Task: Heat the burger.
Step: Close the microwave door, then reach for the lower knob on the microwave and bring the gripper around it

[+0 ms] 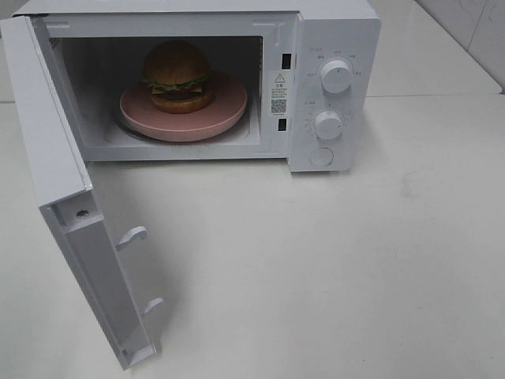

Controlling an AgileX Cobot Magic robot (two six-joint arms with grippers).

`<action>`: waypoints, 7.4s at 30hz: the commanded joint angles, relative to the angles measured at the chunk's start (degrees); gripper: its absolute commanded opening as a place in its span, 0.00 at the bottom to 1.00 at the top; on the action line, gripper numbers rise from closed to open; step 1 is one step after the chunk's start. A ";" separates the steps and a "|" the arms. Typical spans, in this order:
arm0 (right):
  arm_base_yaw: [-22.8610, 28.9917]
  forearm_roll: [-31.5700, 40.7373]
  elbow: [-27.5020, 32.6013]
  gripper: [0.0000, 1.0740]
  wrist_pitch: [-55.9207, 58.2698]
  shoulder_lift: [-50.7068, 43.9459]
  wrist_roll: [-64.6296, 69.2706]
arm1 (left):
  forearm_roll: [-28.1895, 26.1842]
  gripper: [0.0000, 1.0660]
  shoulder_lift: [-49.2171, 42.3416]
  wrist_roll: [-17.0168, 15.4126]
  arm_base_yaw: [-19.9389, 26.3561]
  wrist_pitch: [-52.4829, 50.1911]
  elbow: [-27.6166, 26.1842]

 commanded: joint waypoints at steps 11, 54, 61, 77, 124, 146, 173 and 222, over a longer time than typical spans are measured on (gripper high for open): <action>-0.29 -0.17 0.17 0.64 -0.57 -1.49 -0.46 | 0.00 0.92 -1.03 -0.11 0.00 -0.46 0.40; -0.29 -0.23 0.17 0.64 -0.57 -1.49 -0.63 | -0.92 0.00 29.97 -0.11 0.00 -42.74 6.02; -0.29 -0.17 0.17 0.64 -0.57 -1.49 -0.63 | -0.46 0.00 37.41 0.06 0.00 -61.25 12.09; -0.29 -0.23 0.17 0.64 -0.57 -1.49 -0.63 | 16.44 0.00 56.26 -10.49 0.00 -88.52 17.48; -0.29 -0.23 0.17 0.64 -0.57 -1.49 -0.63 | 24.01 0.00 89.38 -19.42 -19.42 -111.73 6.42; -0.29 -0.23 0.17 0.64 -0.57 -1.49 -0.63 | 9.11 0.00 99.75 -14.67 -33.29 -106.97 -8.14; -0.29 -0.23 0.17 0.64 -0.57 -1.49 -0.63 | -0.23 0.00 111.67 -10.20 -39.71 -100.15 -30.02; -0.29 -0.23 0.17 0.64 -0.57 -1.49 -0.63 | 8.42 0.94 88.98 -10.26 -40.16 -15.53 -31.80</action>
